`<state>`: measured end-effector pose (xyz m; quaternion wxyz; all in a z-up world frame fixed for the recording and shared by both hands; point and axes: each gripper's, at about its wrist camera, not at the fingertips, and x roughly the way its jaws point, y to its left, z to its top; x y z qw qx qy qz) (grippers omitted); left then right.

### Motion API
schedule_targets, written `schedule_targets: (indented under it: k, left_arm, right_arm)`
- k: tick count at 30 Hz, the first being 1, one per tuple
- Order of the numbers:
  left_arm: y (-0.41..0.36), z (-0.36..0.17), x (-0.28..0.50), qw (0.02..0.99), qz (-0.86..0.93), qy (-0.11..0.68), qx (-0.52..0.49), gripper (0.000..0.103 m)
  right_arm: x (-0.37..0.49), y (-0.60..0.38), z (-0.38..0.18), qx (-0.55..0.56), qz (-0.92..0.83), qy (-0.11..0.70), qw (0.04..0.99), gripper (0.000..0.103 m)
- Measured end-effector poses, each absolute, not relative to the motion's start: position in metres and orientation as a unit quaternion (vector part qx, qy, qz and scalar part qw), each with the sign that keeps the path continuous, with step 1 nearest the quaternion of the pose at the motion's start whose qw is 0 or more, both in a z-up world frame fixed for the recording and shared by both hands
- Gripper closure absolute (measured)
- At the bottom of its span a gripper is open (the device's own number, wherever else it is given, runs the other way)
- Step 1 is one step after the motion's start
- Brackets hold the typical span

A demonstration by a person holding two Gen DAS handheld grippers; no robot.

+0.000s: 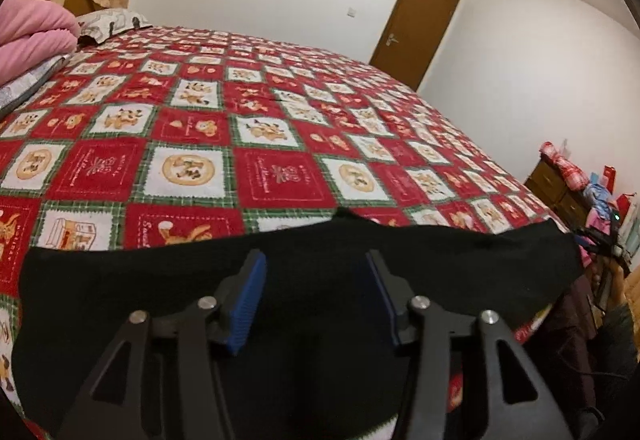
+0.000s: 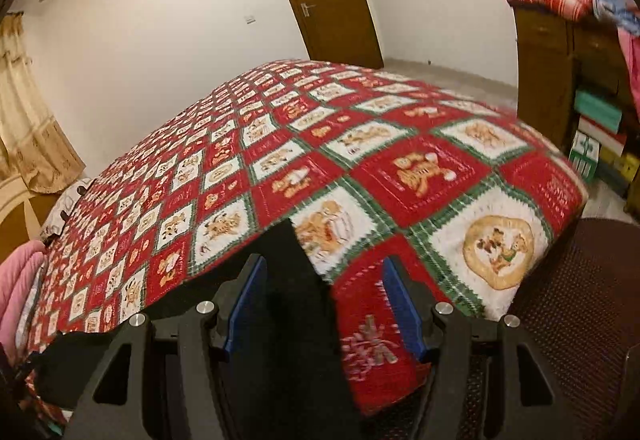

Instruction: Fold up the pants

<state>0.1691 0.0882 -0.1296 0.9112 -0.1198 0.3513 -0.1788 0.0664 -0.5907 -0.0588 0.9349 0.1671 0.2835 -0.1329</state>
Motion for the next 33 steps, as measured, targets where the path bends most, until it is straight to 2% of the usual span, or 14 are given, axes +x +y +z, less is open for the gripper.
schedule_targets:
  k: [6, 8, 9, 10, 12, 14, 21, 26, 28, 33]
  left_arm:
    - [0.104, -0.147, 0.177, 0.914, -0.131, 0.368, -0.115, 0.050]
    - [0.115, -0.150, 0.173, 0.915, -0.119, 0.367, -0.120, 0.050]
    - [0.120, -0.152, 0.171, 0.916, -0.112, 0.366, -0.122, 0.050]
    - [0.125, -0.153, 0.170, 0.916, -0.107, 0.365, -0.125, 0.050]
    - [0.133, -0.155, 0.167, 0.916, -0.103, 0.363, -0.135, 0.050]
    - [0.137, -0.156, 0.167, 0.917, -0.104, 0.360, -0.139, 0.050]
    - [0.132, -0.157, 0.168, 0.923, -0.093, 0.355, -0.119, 0.050]
    - [0.138, -0.161, 0.163, 0.928, -0.072, 0.341, -0.134, 0.050]
    - [0.136, -0.161, 0.161, 0.931, -0.064, 0.336, -0.129, 0.050]
    - [0.134, -0.163, 0.160, 0.935, -0.056, 0.330, -0.121, 0.050]
  right_arm:
    - [0.068, -0.591, -0.067, 0.188, -0.094, 0.288, 0.934, 0.044]
    - [0.069, -0.583, -0.065, 0.177, -0.081, 0.292, 0.936, 0.063]
    - [0.068, -0.580, -0.064, 0.170, -0.083, 0.291, 0.938, 0.066]
    - [0.069, -0.577, -0.063, 0.161, -0.085, 0.292, 0.939, 0.075]
    - [0.070, -0.569, -0.062, 0.136, -0.095, 0.295, 0.941, 0.078]
    - [0.071, -0.562, -0.059, 0.117, -0.101, 0.291, 0.944, 0.086]
    - [0.089, -0.541, -0.028, 0.066, -0.103, 0.265, 0.956, 0.091]
    - [0.111, -0.544, -0.009, 0.080, -0.111, 0.243, 0.960, 0.091]
    - [0.118, -0.551, -0.011, 0.097, -0.118, 0.245, 0.957, 0.091]
    - [0.142, -0.565, -0.054, 0.097, -0.137, 0.312, 0.935, 0.091]
